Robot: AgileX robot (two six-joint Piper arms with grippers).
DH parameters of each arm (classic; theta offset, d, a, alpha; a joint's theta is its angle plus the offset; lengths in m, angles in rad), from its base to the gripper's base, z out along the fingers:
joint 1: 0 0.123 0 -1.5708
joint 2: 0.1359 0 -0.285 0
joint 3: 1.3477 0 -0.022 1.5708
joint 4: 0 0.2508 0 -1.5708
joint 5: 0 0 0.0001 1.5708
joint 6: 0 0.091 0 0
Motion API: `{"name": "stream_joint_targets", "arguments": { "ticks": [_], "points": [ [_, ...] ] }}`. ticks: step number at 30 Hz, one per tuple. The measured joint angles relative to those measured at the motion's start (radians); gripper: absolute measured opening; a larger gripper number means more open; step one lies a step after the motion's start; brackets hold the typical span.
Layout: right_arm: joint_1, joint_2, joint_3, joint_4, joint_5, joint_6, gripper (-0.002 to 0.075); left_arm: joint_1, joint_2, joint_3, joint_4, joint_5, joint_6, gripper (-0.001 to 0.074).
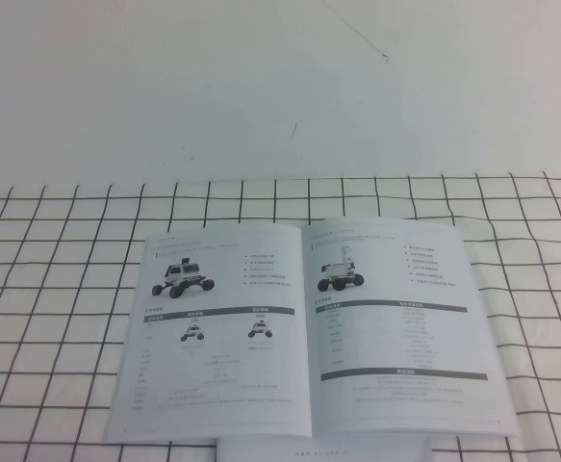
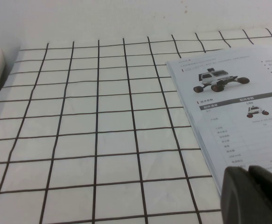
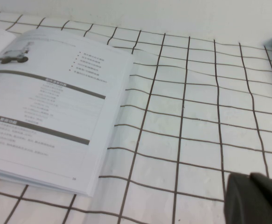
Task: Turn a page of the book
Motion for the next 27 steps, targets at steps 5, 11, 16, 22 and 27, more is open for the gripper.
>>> {"name": "stream_joint_targets", "arguments": {
  "ticks": [5, 11, 16, 22, 27],
  "points": [
    [0.000, 0.000, 0.000, 0.000, 0.000, 0.000, -0.0002, 0.000, 0.000, 0.000, 0.000, 0.000, 0.000, -0.0002],
    [0.000, 0.000, 0.000, 0.000, 0.000, 0.000, -0.0002, 0.000, 0.000, 0.000, 0.000, 0.000, 0.000, -0.0002],
    [0.000, 0.000, 0.000, 0.000, 0.000, 0.000, -0.0002, 0.000, 0.000, 0.000, 0.000, 0.000, 0.000, -0.0002],
    [0.000, 0.000, 0.000, 0.000, -0.001, 0.000, -0.0002, 0.000, 0.000, 0.000, 0.000, 0.000, 0.000, -0.0002],
    [0.000, 0.000, 0.000, 0.000, -0.052, 0.000, -0.0002, 0.000, 0.000, 0.000, 0.000, -0.009, 0.000, -0.0002]
  ]
}}
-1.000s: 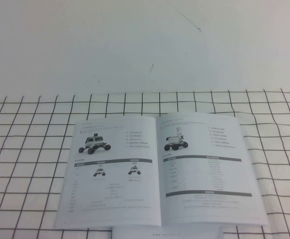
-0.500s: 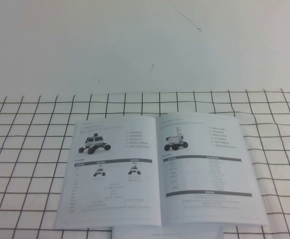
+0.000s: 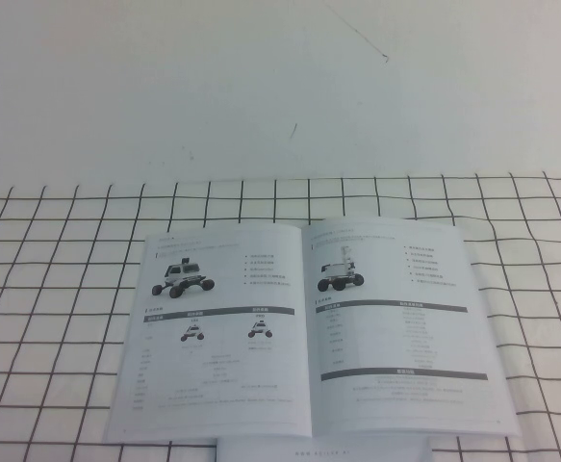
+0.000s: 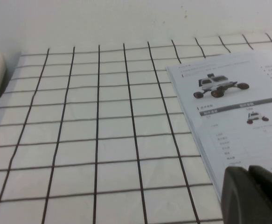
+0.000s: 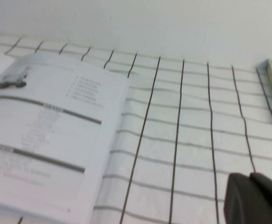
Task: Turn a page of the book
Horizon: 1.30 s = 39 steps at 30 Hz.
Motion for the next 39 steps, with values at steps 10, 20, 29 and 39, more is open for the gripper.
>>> {"name": "stream_joint_targets", "arguments": {
  "ticks": [10, 20, 29, 39],
  "points": [
    [0.000, 0.000, 0.000, 0.000, -0.594, 0.000, -0.0002, 0.000, 0.000, 0.004, 0.034, -0.354, 0.014, -0.0002],
    [0.000, 0.000, 0.000, 0.018, -1.168, 0.037, -0.0002, 0.000, 0.000, 0.004, 0.050, -0.719, -0.010, -0.0002],
    [0.000, 0.000, -0.056, -0.017, -1.013, 0.068, -0.0002, 0.000, 0.000, -0.036, 0.008, -0.742, -0.083, -0.0002],
    [0.000, 0.103, -0.472, -0.039, -0.238, 0.068, -0.0002, 0.000, 0.121, -0.380, 0.002, -0.136, -0.060, -0.0002]
  ]
}}
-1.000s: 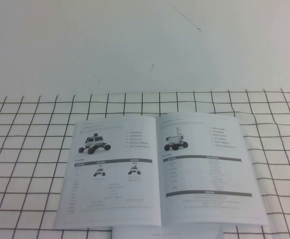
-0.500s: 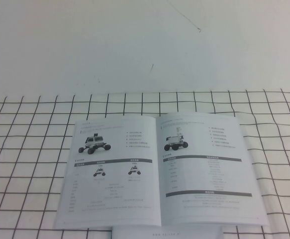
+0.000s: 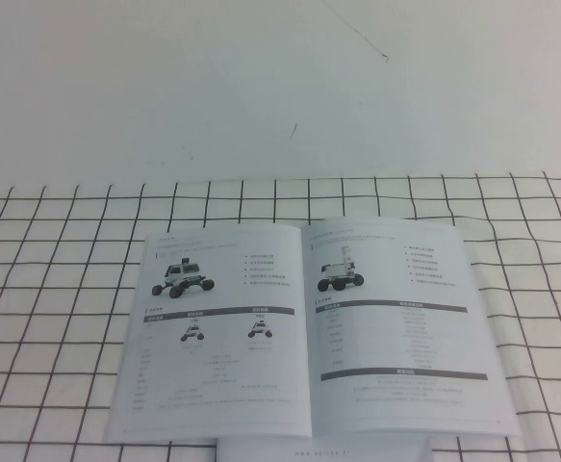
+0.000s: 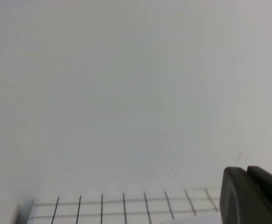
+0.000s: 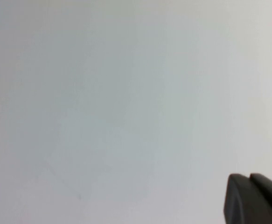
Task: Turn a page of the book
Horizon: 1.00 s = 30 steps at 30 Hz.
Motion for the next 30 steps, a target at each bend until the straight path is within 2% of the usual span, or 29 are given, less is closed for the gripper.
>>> {"name": "stream_joint_targets", "arguments": {
  "ticks": [4, 7, 11, 18, 22, 25, 30],
  "points": [
    [0.000, 0.135, -0.101, 0.022, 0.261, 0.000, -0.0002, 0.000, 0.129, -0.010, 0.031, 0.044, 0.046, -0.0002],
    [0.000, 0.233, -0.122, 0.081, 0.372, 0.000, -0.0002, 0.000, 0.221, 0.009, 0.005, 0.046, -0.001, -0.0002],
    [0.000, 0.304, -0.122, 0.159, 0.411, -0.016, -0.0002, 0.000, 0.353, -0.002, -0.088, 0.075, -0.089, -0.0002],
    [0.000, 0.408, -0.124, 0.245, 0.437, -0.089, -0.0002, 0.000, 0.632, -0.170, -0.161, 0.217, -0.041, -0.0002],
    [0.000, 0.525, -0.124, 0.425, 0.490, -0.273, -0.0002, -0.006, 0.786, -0.289, -0.238, 0.262, 0.085, -0.0002],
    [0.000, 0.627, -0.124, 0.601, 0.525, -0.481, -0.0002, -0.053, 0.916, -0.390, -0.362, 0.316, 0.220, -0.0002],
    [0.000, 0.821, -0.124, 0.882, 0.497, -0.748, -0.0002, -0.232, 1.132, -0.501, -0.469, 0.335, 0.381, -0.0002]
  ]
}}
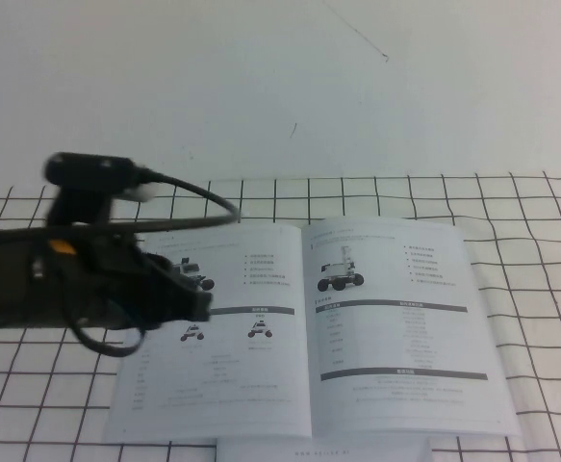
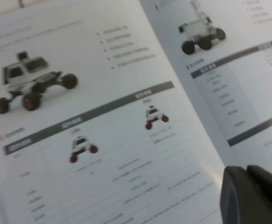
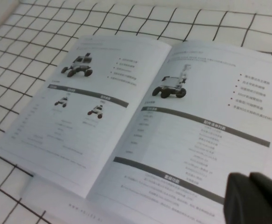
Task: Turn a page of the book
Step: Open the closed book
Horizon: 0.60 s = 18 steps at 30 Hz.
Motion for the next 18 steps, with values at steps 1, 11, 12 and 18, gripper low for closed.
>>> {"name": "stream_joint_targets", "arguments": {
  "ticks": [1, 11, 12, 18],
  "points": [
    [0.000, 0.030, -0.002, 0.032, -0.008, -0.044, -0.0002, -0.027, 0.035, -0.011, -0.002, -0.007, 0.003, -0.0002],
    [0.000, 0.353, -0.142, 0.088, 0.040, -0.214, -0.0002, -0.127, 0.347, -0.093, -0.002, -0.128, 0.005, -0.0003],
    [0.000, 0.386, -0.164, 0.072, 0.053, -0.211, -0.0002, -0.127, 0.372, -0.101, -0.002, -0.142, 0.005, -0.0003],
    [0.000, 0.559, -0.270, -0.017, 0.090, -0.171, 0.0004, -0.131, 0.512, -0.142, -0.012, -0.190, 0.009, -0.0003]
  ]
}}
